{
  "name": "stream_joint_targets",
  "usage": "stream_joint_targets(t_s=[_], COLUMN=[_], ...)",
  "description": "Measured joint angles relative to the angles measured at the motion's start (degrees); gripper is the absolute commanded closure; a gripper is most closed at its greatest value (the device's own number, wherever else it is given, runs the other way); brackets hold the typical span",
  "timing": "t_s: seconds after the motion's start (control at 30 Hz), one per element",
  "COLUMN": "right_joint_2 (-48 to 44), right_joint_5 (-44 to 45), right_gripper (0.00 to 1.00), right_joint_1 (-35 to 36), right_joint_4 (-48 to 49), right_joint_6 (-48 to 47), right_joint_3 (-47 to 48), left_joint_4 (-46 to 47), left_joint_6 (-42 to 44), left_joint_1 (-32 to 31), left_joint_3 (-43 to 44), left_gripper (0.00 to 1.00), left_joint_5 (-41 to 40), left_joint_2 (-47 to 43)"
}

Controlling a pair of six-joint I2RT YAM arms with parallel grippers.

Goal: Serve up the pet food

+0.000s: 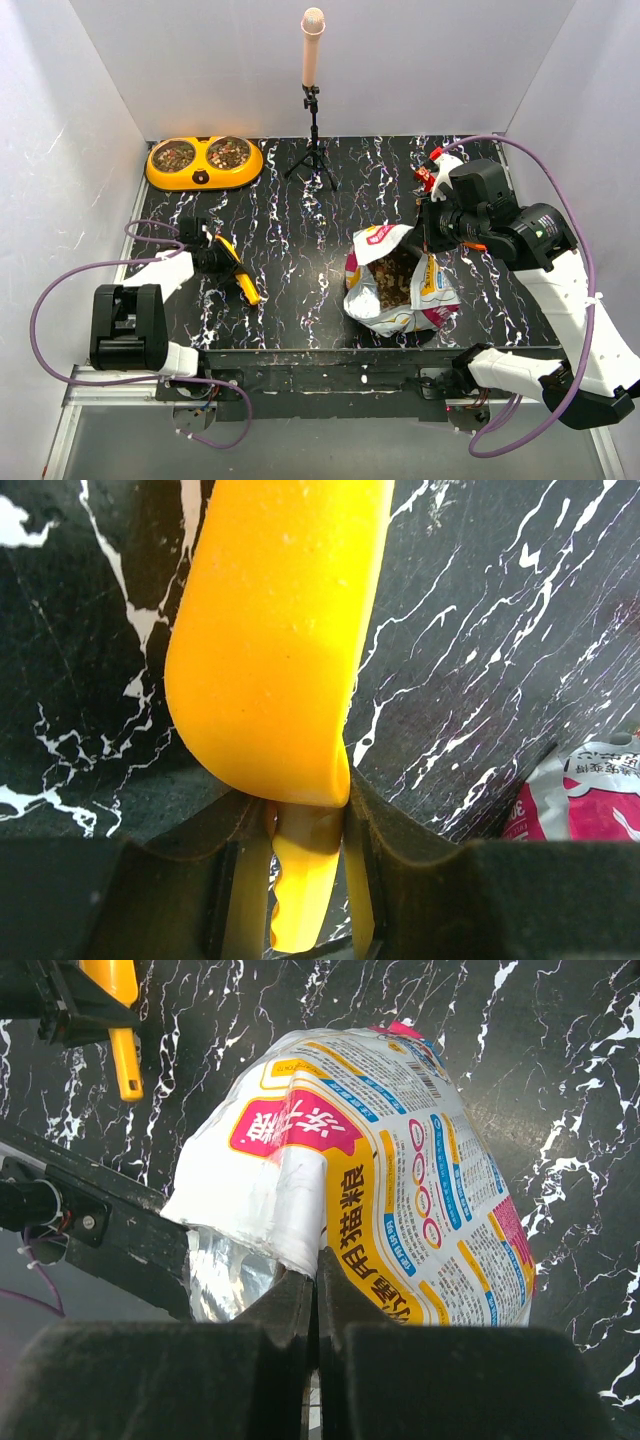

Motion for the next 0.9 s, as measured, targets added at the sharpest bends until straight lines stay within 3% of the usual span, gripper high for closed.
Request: stream_joint_targets(t_s=[0.2, 0.43, 0.73, 0.8, 0.9], right_joint_2=[0.0, 0.1, 2.4, 3.0, 3.5], right_joint_5=[-0.2, -0.2, -0.8, -1.0, -1.4], right_gripper=[0.99, 0.99, 0.99, 0.99, 0.99], right_joint_1=[0.0, 0.0, 0.0, 0.0, 0.0], right_joint_4=[0.0, 0.0, 0.0, 0.1, 0.5], right_joint_6=[0.0, 0.0, -0.1, -0.1, -0.1], right_joint_3=[0.0, 0.0, 1.7, 2.1, 2.2], left_joint_4=[-0.9, -2.3, -12.8, -16.0, -20.1], left_joint_6=[2.2, 0.8, -3.4, -4.7, -6.2], left_joint_1=[0.0, 1.9, 2.2, 2.2, 2.2], left_joint_3=[1.7, -0.1, -0.9, -0.1, 3.7], left_gripper=[0.72, 0.45, 0.27, 0.12, 0.1], left_joint_5=[0.0, 0.9, -1.7, -1.7, -0.9], left_joint_2=[1.6, 0.7, -9.8, -14.6, -20.7])
